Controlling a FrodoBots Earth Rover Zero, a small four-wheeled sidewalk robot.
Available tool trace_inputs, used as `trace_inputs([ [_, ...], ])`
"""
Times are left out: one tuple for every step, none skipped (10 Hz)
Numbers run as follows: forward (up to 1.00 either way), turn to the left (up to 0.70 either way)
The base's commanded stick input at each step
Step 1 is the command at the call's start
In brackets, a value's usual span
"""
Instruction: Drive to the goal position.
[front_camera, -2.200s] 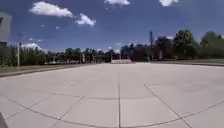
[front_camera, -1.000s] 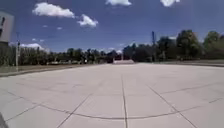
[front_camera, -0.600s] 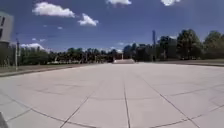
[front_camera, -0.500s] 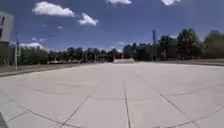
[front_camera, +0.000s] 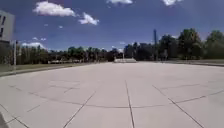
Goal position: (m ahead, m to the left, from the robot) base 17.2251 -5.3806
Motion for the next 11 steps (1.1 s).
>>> trace_inputs([
  [0.5,0.0],
  [0.5,0.0],
  [0.5,0.0],
  [0.5,0.0],
  [0.5,0.0],
  [0.5,-0.11],
  [0.5,-0.5],
  [0.5,-0.5],
  [0.5,0.0],
  [0.5,0.0],
  [0.5,0.0],
])
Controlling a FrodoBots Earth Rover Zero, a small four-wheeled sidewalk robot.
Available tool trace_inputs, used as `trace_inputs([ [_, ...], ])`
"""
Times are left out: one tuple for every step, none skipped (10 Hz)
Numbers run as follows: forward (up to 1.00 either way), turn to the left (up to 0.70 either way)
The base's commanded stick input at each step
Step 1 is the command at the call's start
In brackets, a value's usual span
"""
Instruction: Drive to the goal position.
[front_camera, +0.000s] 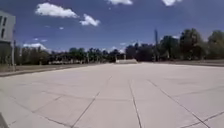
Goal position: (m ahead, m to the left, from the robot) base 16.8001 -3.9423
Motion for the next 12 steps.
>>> trace_inputs([
  [0.5,0.0],
  [0.5,0.0],
  [0.5,0.0],
  [0.5,0.0],
  [0.5,0.0],
  [0.5,0.0],
  [0.5,0.0],
  [0.5,0.0],
  [0.5,0.0],
  [0.5,0.0],
  [0.5,0.0],
  [0.5,0.0],
])
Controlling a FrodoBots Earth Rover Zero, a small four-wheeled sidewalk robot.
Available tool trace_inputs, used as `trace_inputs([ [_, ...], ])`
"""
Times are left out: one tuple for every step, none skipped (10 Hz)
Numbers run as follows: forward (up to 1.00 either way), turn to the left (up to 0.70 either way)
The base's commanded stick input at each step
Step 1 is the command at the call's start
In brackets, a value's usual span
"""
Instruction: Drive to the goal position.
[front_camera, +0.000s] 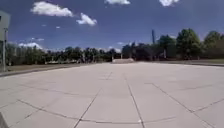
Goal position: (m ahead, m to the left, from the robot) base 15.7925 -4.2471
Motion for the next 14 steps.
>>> trace_inputs([
  [0.5,0.0],
  [0.5,0.0],
  [0.5,0.0],
  [0.5,0.0],
  [0.5,0.0],
  [0.5,0.0],
  [0.5,0.0],
  [0.5,0.0],
  [0.5,0.0],
  [0.5,0.0],
  [0.5,0.0],
  [0.5,0.0],
  [0.5,0.0],
  [0.5,0.0],
])
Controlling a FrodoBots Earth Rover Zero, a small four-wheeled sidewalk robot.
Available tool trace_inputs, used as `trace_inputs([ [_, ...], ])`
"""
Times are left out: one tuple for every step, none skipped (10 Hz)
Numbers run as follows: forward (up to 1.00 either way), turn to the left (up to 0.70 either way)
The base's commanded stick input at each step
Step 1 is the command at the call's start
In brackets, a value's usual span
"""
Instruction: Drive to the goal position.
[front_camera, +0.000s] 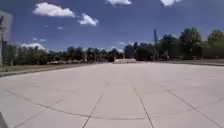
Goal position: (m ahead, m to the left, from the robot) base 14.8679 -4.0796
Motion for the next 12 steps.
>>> trace_inputs([
  [0.5,0.0],
  [0.5,0.0],
  [0.5,0.0],
  [0.5,0.0],
  [0.5,0.0],
  [0.5,0.0],
  [0.5,0.0],
  [0.5,0.0],
  [0.5,0.0],
  [0.5,0.0],
  [0.5,0.0],
  [0.5,0.0],
])
